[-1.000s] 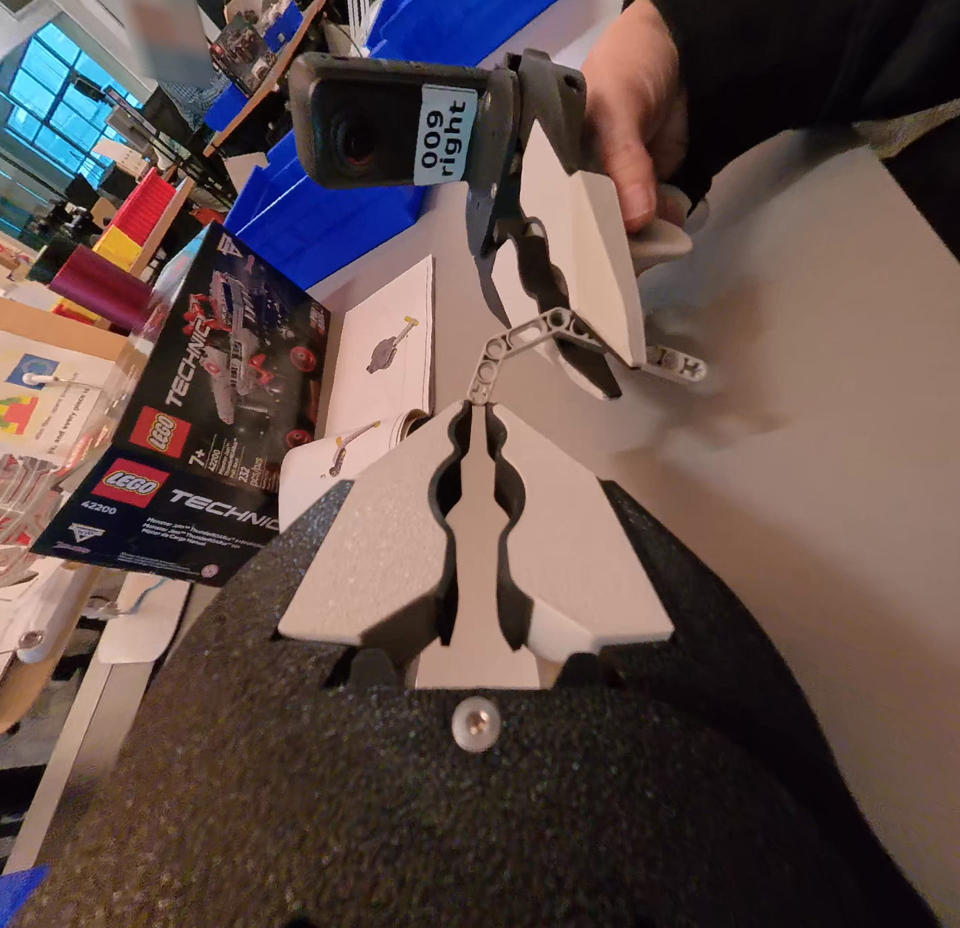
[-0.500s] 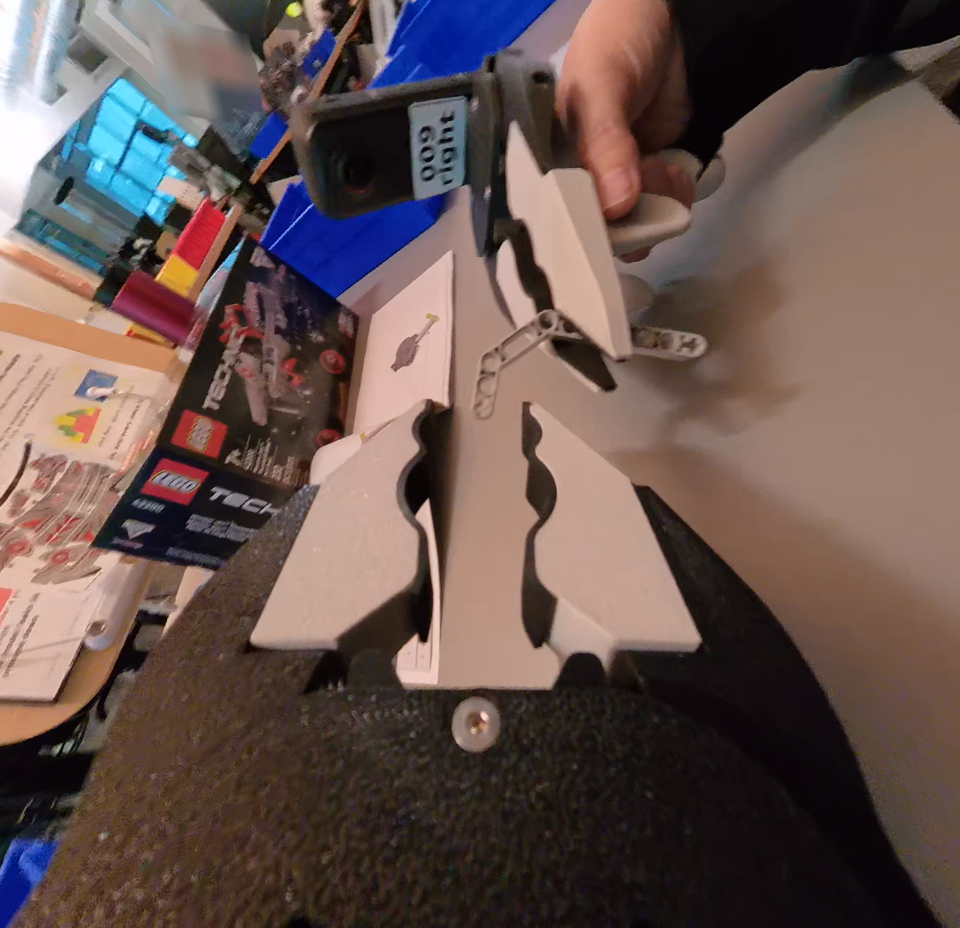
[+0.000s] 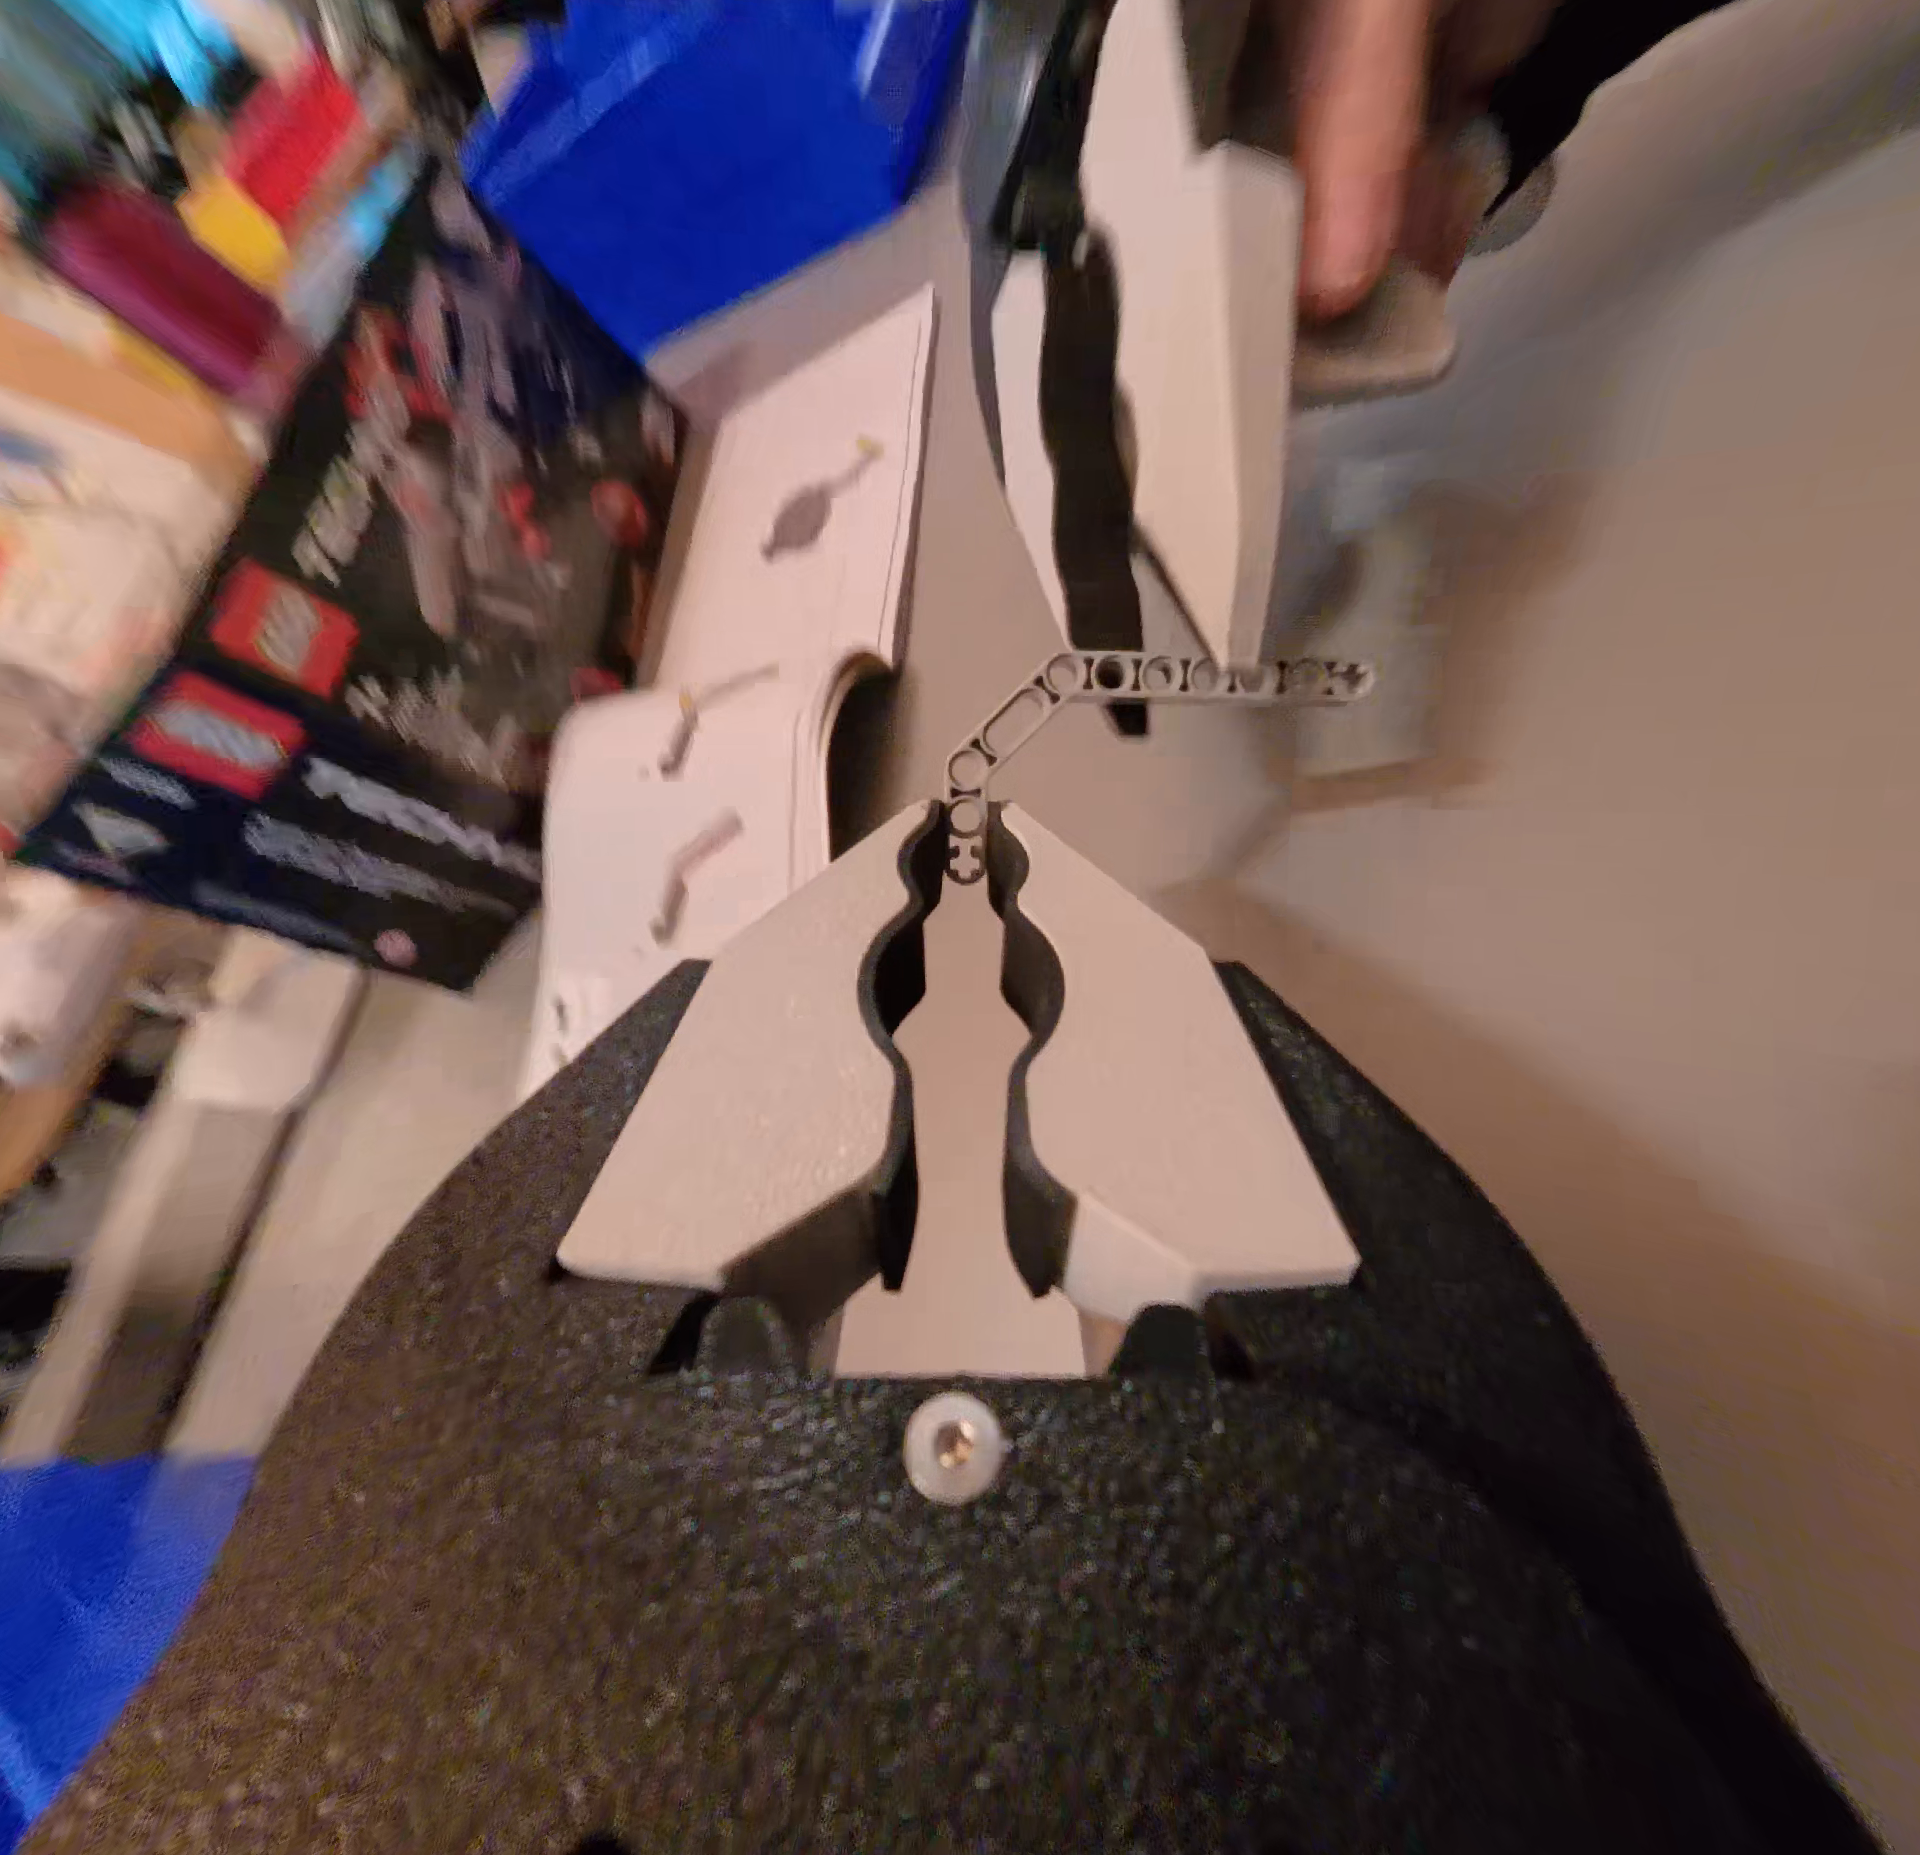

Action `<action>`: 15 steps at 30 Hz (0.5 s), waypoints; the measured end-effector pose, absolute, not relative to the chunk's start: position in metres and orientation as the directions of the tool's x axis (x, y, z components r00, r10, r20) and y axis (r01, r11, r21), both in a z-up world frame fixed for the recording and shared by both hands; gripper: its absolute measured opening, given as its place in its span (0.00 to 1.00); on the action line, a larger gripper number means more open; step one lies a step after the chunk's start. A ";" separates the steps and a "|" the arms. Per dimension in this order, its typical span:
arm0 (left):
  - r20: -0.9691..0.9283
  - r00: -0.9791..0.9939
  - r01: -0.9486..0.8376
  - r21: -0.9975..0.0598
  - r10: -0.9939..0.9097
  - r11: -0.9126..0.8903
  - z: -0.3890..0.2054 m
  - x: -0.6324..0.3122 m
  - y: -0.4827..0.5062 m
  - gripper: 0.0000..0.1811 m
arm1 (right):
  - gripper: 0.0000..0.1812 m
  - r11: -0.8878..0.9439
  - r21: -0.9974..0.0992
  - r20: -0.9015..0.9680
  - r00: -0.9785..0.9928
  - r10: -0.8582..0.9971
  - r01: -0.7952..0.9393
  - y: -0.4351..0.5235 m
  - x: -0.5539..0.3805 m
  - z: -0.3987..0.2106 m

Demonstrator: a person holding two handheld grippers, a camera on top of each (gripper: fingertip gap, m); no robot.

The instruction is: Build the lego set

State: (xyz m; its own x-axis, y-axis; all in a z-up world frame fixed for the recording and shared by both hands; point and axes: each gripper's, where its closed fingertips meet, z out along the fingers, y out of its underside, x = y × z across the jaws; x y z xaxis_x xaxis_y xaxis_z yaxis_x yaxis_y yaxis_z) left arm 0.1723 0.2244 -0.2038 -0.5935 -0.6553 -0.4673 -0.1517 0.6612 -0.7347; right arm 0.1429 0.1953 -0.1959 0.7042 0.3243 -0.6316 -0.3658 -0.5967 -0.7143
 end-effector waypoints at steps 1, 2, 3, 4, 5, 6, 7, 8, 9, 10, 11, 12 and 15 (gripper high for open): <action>-0.411 -0.576 -0.247 -0.736 -0.706 0.630 -0.213 0.175 0.231 0.02 | 0.18 -0.578 -0.739 -0.582 0.760 0.289 -0.346 0.197 0.153 -0.197; -0.350 -0.565 -0.338 -0.728 -0.747 0.597 -0.224 0.176 0.236 0.02 | 0.21 -0.556 -0.767 -0.527 0.810 0.259 -0.322 0.199 0.161 -0.198; -0.288 -0.564 -0.416 -0.710 -0.774 0.568 -0.235 0.175 0.238 0.02 | 0.23 -0.532 -0.795 -0.470 0.850 0.237 -0.291 0.201 0.168 -0.197; -0.230 -0.555 -0.491 -0.686 -0.799 0.538 -0.245 0.173 0.239 0.02 | 0.23 -0.512 -0.818 -0.416 0.884 0.214 -0.261 0.203 0.173 -0.196; -0.185 -0.538 -0.549 -0.663 -0.822 0.509 -0.252 0.172 0.240 0.02 | 0.23 -0.504 -0.833 -0.362 0.914 0.185 -0.228 0.204 0.177 -0.198; -0.146 -0.535 -0.585 -0.647 -0.832 0.489 -0.258 0.171 0.237 0.02 | 0.23 -0.512 -0.838 -0.310 0.936 0.167 -0.186 0.205 0.178 -0.202; -0.109 -0.543 -0.608 -0.632 -0.832 0.480 -0.263 0.168 0.232 0.02 | 0.23 -0.532 -0.834 -0.263 0.951 0.159 -0.142 0.203 0.178 -0.207; -0.094 -0.540 -0.620 -0.627 -0.836 0.471 -0.265 0.168 0.229 0.02 | 0.23 -0.554 -0.826 -0.224 0.963 0.149 -0.106 0.202 0.179 -0.213; -0.101 -0.532 -0.619 -0.630 -0.841 0.468 -0.265 0.171 0.227 0.02 | 0.23 -0.570 -0.817 -0.193 0.971 0.137 -0.082 0.202 0.181 -0.218; -0.113 -0.532 -0.614 -0.631 -0.839 0.474 -0.265 0.172 0.225 0.02 | 0.23 -0.581 -0.811 -0.179 0.974 0.137 -0.067 0.201 0.180 -0.222; -0.122 -0.537 -0.607 -0.631 -0.835 0.483 -0.265 0.173 0.224 0.02 | 0.23 -0.585 -0.808 -0.178 0.975 0.135 -0.066 0.201 0.180 -0.225; -0.127 -0.541 -0.602 -0.632 -0.831 0.488 -0.265 0.173 0.222 0.02 | 0.23 -0.584 -0.808 -0.184 0.975 0.125 -0.078 0.202 0.180 -0.226; -0.110 -0.540 -0.596 -0.650 -0.834 0.472 -0.265 0.175 0.222 0.02 | 0.22 -0.581 -0.808 -0.192 0.976 0.104 -0.097 0.203 0.183 -0.228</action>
State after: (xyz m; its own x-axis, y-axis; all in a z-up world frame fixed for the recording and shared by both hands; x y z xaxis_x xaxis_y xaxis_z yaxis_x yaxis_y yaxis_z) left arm 0.1751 0.2216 -0.2649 -0.5400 -0.8345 -0.1099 -0.5964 0.4715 -0.6496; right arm 0.1830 0.2027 -0.2276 0.9758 0.1039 -0.1922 -0.0973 -0.5810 -0.8081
